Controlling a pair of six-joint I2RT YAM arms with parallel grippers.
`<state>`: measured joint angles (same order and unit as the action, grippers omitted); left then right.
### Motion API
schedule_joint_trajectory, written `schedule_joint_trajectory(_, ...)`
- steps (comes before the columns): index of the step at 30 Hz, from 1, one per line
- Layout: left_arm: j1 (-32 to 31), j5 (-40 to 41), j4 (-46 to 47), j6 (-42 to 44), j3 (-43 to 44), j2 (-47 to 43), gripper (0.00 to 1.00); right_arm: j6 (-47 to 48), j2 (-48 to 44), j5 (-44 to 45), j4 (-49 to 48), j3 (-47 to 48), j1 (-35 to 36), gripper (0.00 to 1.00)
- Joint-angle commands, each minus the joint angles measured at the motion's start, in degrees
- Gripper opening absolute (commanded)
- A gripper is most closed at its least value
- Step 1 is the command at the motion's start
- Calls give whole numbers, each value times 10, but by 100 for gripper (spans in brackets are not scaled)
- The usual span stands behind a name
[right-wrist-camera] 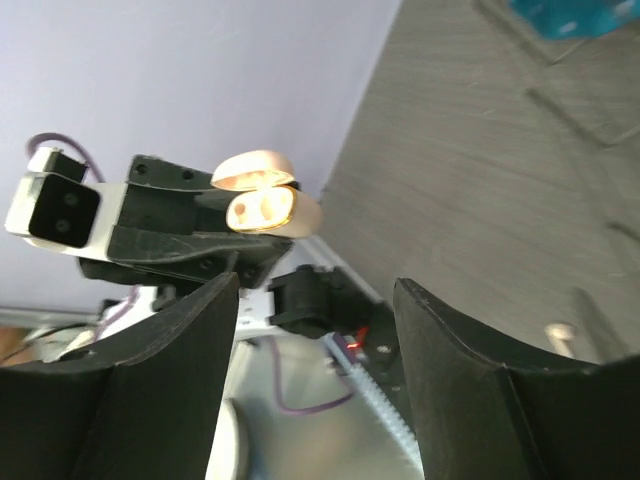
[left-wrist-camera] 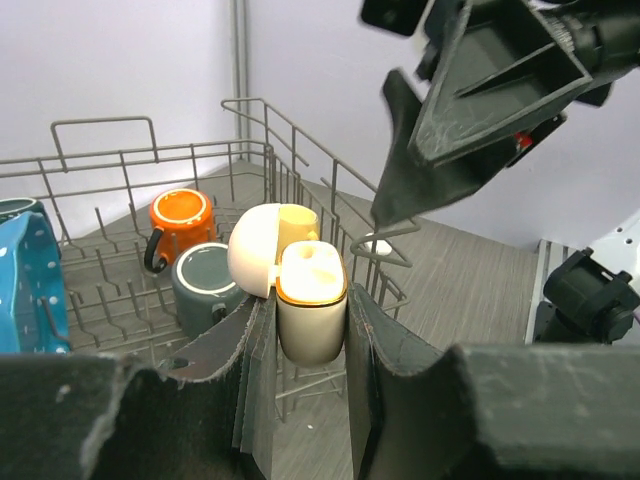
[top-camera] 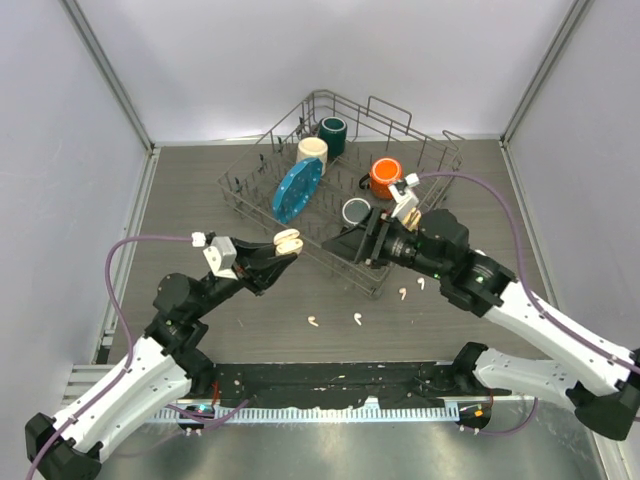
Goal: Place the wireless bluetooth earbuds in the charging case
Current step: Open the charging case, then pick up the earbud from the center of the board.
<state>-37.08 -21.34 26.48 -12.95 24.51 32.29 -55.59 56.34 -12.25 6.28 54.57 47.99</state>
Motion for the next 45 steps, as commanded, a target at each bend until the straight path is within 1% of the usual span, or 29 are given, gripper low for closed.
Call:
schedule_joint_trajectory(1,-2,27,24,9,-11,-26,0,121,-64,143,165,51,0,67)
schedule_joint_trajectory(4,-2,33,31,-5,-25,-41,0,129,-97,186,240,50,-1,67)
schedule_joint_trajectory(5,-2,35,31,-10,-29,-44,0,120,-114,228,260,48,0,65)
schedule_joint_trajectory(6,-2,37,32,-13,-34,-49,0,115,-121,248,299,44,-1,64)
schedule_joint_trajectory(8,-2,39,33,-16,-38,-60,0,107,-135,295,328,34,0,61)
schedule_joint_trajectory(9,-2,41,31,-19,-40,-63,0,104,-144,307,352,24,0,61)
schedule_joint_trajectory(13,-2,40,26,-22,-39,-77,0,99,-145,348,395,8,-1,60)
schedule_joint_trajectory(14,-2,36,18,-22,-34,-79,0,89,-142,368,422,11,-1,58)
schedule_joint_trajectory(17,-2,26,5,-20,-28,-83,0,67,-141,394,458,7,-1,55)
schedule_joint_trajectory(20,-2,19,14,-20,-39,-86,0,63,-167,398,460,-16,-1,52)
schedule_joint_trajectory(22,-2,18,17,-20,-43,-90,0,60,-183,391,460,-29,-1,47)
schedule_joint_trajectory(24,-2,20,18,-19,-46,-93,0,55,-186,384,467,-47,-1,47)
schedule_joint_trajectory(28,-2,18,16,-20,-46,-91,0,49,-163,380,473,-85,-1,47)
schedule_joint_trajectory(32,-2,17,12,-20,-46,-89,0,56,-120,381,433,-108,-1,47)
schedule_joint_trajectory(36,-2,19,9,-21,-46,-94,0,73,-78,407,401,-118,-6,47)
schedule_joint_trajectory(38,-2,21,9,-21,-47,-95,0,94,-66,384,363,-133,-18,46)
schedule_joint_trajectory(41,-2,20,4,-22,-43,-94,0,110,-47,351,331,-157,-50,46)
schedule_joint_trajectory(44,-2,24,0,-21,-43,-100,0,122,-44,326,298,-189,-90,45)
schedule_joint_trajectory(45,-2,24,1,-21,-44,-101,0,129,-45,302,286,-198,-100,45)
